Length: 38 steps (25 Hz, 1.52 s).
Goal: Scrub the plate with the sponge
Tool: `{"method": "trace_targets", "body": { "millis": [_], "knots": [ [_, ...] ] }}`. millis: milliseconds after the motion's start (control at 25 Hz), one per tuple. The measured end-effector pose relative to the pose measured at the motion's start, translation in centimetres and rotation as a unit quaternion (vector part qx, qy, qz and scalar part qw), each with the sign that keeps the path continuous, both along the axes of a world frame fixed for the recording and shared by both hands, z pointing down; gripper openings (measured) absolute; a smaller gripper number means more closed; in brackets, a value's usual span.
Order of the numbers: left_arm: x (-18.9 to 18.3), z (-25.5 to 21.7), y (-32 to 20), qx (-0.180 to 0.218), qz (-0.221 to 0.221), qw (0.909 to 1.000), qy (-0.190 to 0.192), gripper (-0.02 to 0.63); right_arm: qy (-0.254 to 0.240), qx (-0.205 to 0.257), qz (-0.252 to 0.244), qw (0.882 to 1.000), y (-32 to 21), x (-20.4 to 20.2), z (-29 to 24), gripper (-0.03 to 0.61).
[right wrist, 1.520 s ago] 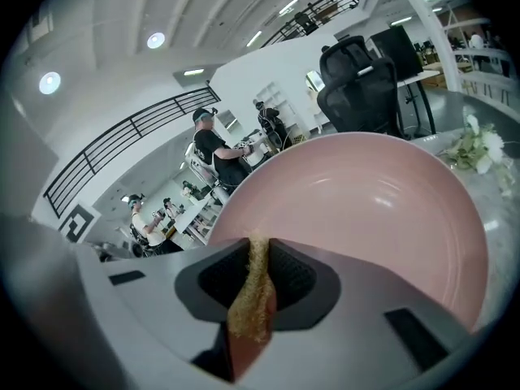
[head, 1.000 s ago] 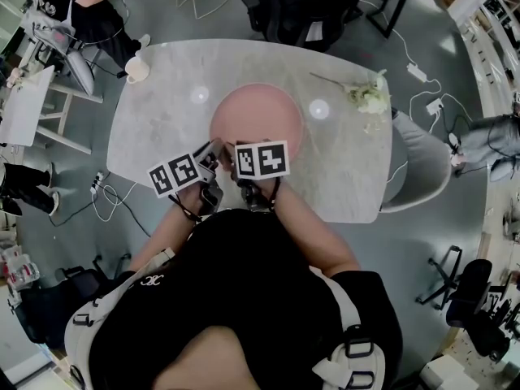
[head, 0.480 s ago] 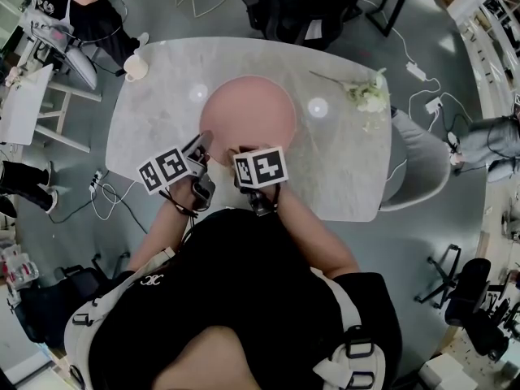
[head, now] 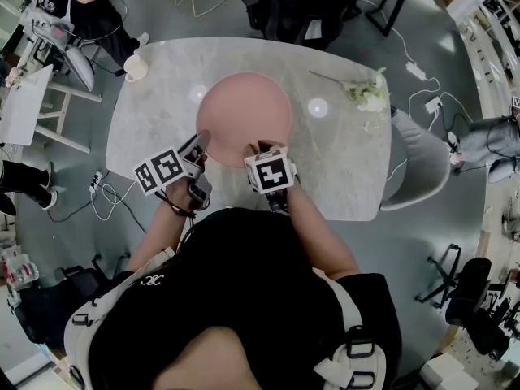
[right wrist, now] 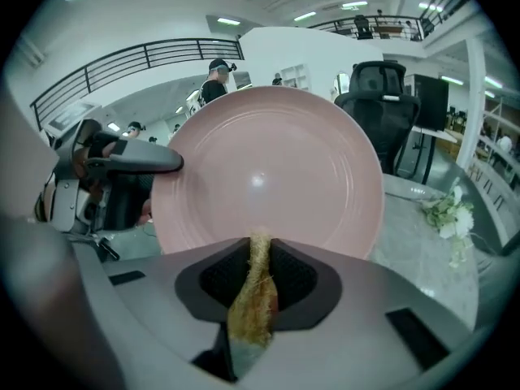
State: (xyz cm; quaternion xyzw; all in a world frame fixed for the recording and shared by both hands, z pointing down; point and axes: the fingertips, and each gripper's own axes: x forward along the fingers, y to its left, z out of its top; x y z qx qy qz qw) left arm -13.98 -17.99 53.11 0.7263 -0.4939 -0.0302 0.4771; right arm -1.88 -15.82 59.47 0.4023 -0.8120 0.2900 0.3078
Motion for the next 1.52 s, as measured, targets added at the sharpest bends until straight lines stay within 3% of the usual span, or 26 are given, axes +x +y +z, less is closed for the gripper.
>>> {"method": "trace_targets", "body": {
  "millis": [320,640,920,1280,1400,1520],
  "knots": [
    [1.3,-0.6,0.4,0.007,0.033,0.9994,0.002,0.067,0.089,0.07,0.046,0.992,-2.9,5.0,0.2,0.066],
    [2.8,-1.1,1.2,0.019,0.08,0.9965,0.012,0.069,0.103,0.11,0.119,0.981,-5.7,8.6,-1.6,0.066],
    [3.2,-1.4,2.1,0.023,0.096,0.9951,0.011,0.071,0.163,0.155,0.121,0.967,-6.3,8.9,-2.5,0.067],
    [2.9,-1.0,2.3,0.01,0.087,0.996,0.018,0.072,0.125,0.158,0.121,0.972,-5.7,6.3,-3.0,0.067],
    [2.7,-0.8,2.4,0.004,0.084,0.9964,0.011,0.074,0.1,0.149,0.093,0.979,-4.8,4.1,-2.9,0.067],
    [2.2,-0.3,2.5,-0.005,0.077,0.997,0.007,0.075,0.044,0.115,0.051,0.991,-3.5,1.5,-2.5,0.067]
  ]
}}
